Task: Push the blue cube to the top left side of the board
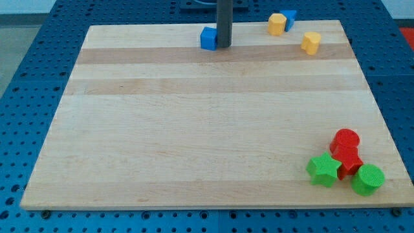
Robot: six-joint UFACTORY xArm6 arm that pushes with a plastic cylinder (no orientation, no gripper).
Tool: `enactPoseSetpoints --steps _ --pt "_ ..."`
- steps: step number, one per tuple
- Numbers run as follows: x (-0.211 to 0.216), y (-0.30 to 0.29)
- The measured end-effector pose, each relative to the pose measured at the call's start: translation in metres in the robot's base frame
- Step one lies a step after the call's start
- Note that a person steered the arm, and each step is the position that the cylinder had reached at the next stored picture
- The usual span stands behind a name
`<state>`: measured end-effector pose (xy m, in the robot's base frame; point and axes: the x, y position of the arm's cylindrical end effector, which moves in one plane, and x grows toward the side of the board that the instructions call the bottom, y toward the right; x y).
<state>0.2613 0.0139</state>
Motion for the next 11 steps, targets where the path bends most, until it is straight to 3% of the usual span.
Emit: enactPoseSetpoints --steps 4,7,11 --pt "-0.032 -0.066" --pt "0.008 -0.134" --pt "-0.026 -0.155"
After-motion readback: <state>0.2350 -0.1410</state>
